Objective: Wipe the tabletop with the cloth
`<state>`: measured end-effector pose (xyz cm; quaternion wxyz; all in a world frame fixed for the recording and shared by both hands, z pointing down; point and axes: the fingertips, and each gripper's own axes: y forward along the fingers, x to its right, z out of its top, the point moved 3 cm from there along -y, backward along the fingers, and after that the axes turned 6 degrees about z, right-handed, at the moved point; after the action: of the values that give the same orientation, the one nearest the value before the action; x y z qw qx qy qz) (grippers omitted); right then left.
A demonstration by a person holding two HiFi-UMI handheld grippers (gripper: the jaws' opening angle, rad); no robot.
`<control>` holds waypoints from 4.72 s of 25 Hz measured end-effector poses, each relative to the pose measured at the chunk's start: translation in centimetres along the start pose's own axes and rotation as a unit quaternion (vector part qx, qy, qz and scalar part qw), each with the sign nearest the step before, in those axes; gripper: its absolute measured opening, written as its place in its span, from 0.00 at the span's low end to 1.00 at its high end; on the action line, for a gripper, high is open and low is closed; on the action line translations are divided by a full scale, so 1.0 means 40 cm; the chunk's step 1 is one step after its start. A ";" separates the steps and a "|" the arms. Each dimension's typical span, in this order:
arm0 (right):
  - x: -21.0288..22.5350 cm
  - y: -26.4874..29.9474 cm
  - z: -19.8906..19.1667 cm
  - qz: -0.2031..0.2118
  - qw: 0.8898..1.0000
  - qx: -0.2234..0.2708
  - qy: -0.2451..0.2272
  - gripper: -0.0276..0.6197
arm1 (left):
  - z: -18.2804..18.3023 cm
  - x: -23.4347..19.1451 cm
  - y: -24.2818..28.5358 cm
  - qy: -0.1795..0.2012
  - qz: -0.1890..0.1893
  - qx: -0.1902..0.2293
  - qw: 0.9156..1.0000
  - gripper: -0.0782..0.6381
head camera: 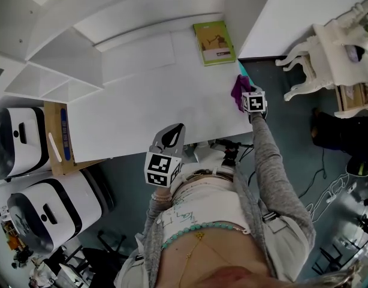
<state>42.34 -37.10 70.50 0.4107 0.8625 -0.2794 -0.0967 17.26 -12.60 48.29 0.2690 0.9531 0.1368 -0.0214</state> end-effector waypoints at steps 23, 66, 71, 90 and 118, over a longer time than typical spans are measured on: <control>-0.026 -0.068 -0.096 0.004 1.000 0.006 0.006 0.19 | 0.001 0.044 -0.024 0.011 -0.019 0.015 1.000 0.11; -0.340 -0.034 -0.070 -0.021 0.998 -0.042 -0.043 0.17 | -0.093 -0.238 -0.219 -0.018 -0.001 0.019 1.000 0.11; -0.383 -0.034 -0.065 -0.022 0.998 -0.043 -0.044 0.17 | -0.102 -0.265 -0.241 -0.019 -0.001 0.020 1.000 0.11; -0.580 0.007 -0.041 -0.007 0.998 -0.040 -0.058 0.17 | -0.150 -0.400 -0.360 -0.025 0.015 0.028 0.999 0.11; -0.893 0.043 -0.005 0.040 0.993 -0.032 -0.110 0.17 | -0.252 -0.471 -0.539 -0.035 0.040 0.039 0.998 0.11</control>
<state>12.24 -17.80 69.69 0.4084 0.8209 -0.3544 -0.1836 -7.06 5.57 48.14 0.2370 0.9663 0.0879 -0.0490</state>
